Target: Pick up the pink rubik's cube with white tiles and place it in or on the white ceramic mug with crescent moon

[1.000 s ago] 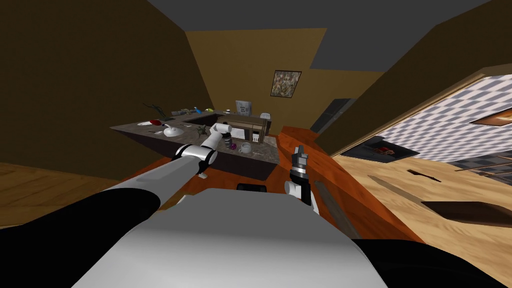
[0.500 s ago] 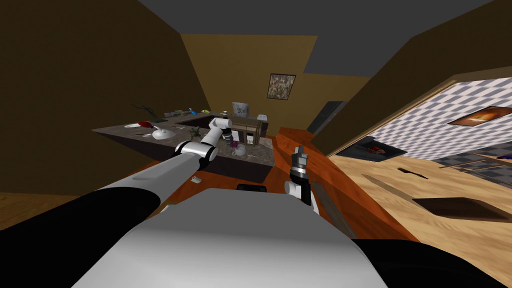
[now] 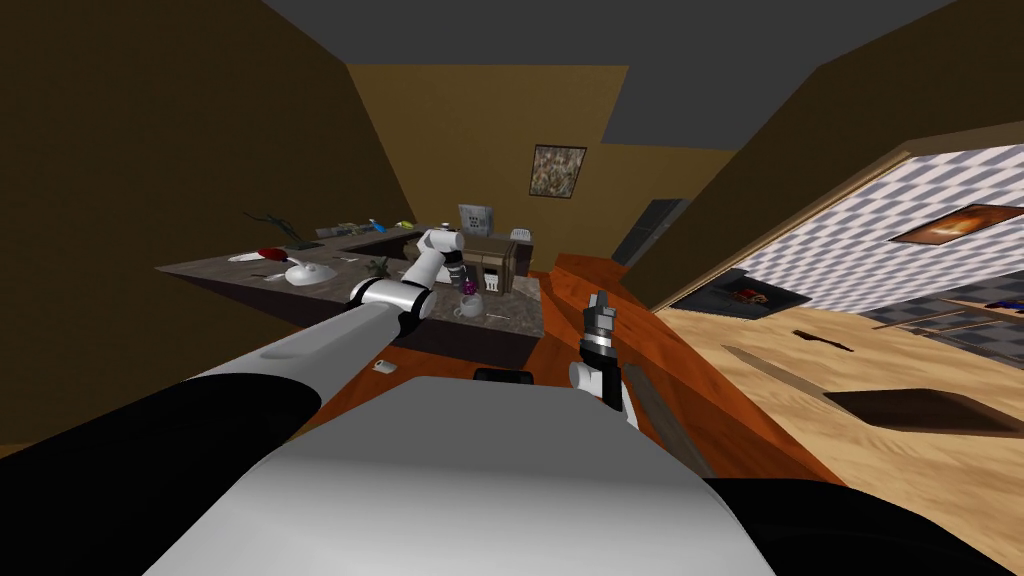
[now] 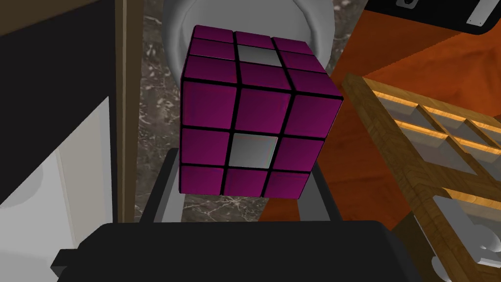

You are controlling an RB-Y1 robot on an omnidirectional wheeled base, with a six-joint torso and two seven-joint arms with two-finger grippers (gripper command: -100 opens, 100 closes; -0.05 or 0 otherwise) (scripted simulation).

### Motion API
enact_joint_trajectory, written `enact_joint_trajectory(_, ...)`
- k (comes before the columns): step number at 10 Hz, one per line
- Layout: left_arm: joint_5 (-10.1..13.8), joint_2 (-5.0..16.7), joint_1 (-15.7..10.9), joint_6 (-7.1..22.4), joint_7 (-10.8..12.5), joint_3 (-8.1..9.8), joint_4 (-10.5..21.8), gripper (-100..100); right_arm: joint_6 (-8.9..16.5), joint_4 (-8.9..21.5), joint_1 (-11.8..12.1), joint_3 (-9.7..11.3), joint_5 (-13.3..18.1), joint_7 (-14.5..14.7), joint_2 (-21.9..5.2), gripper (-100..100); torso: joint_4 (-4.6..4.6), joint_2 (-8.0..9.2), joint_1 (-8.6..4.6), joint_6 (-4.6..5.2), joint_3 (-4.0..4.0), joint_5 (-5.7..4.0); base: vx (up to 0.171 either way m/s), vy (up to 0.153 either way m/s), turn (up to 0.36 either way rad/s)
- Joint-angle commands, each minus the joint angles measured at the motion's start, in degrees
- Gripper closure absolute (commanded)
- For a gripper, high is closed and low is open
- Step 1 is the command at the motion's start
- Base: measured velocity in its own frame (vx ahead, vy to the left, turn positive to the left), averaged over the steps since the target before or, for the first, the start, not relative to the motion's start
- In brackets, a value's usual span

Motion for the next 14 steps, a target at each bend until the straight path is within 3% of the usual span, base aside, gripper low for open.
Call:
enact_joint_trajectory(1, 0.07, -0.03, -0.39, 1.71, -0.09, 0.06, 0.37, 100, 0.00, 0.00, 0.00, 0.00, 0.00, 0.00, 0.00, 0, 0.00, 0.00, 0.00, 0.00, 0.00, 0.00, 0.026, -0.017, -0.005)
enact_joint_trajectory(3, 0.20, -0.05, -0.73, 4.51, -0.13, 0.21, 0.25, 100, 0.00, 0.00, 0.00, 0.00, 0.00, 0.00, 0.00, 0, 0.00, 0.12, 0.13, -0.05, 0.05, 0.03, 0.016, -0.014, -0.010)
enact_joint_trajectory(4, 0.16, -0.05, -0.84, 3.52, -0.19, 0.15, 0.49, 100, 0.00, 0.00, 0.00, 0.00, 0.00, 0.00, 0.00, 0, 0.00, 0.13, 0.13, -0.07, 0.06, 0.03, 0.007, -0.007, 0.000)
enact_joint_trajectory(5, 0.17, -0.06, -0.87, 3.83, -0.20, 0.16, 0.54, -100, 0.00, 0.00, -0.01, 0.00, 0.00, 0.00, 0.00, 0, 0.01, 0.15, 0.17, -0.06, 0.08, 0.04, 0.000, 0.000, 0.000)
enact_joint_trajectory(9, 0.17, -0.06, -0.86, 3.81, -0.20, 0.15, 0.54, -100, 0.00, 0.00, -0.01, 0.00, 0.00, 0.00, 0.00, 0, 0.02, 0.19, 0.22, -0.07, 0.10, 0.05, 0.000, 0.000, 0.000)
enact_joint_trajectory(10, 0.17, -0.06, -0.86, 3.81, -0.20, 0.15, 0.54, 0, 0.00, 0.00, -0.01, 0.00, 0.00, 0.00, 0.00, 0, 0.02, 0.19, 0.22, -0.07, 0.10, 0.05, 0.000, 0.000, 0.000)
enact_joint_trajectory(11, 0.62, 0.75, -2.92, 3.95, -0.54, -0.29, 2.64, -100, 0.00, 0.00, -0.01, 0.00, 0.00, 0.00, 0.00, 0, 0.02, 0.19, 0.22, -0.07, 0.10, 0.05, -0.009, -0.004, -0.032)
enact_joint_trajectory(14, 1.29, 1.97, -5.99, 4.16, -1.06, -0.96, 5.79, -100, 0.00, 0.00, -0.01, 0.00, 0.00, 0.00, 0.00, 0, 0.04, 0.26, 0.19, -0.06, 0.14, 0.04, -0.017, -0.005, -0.024)
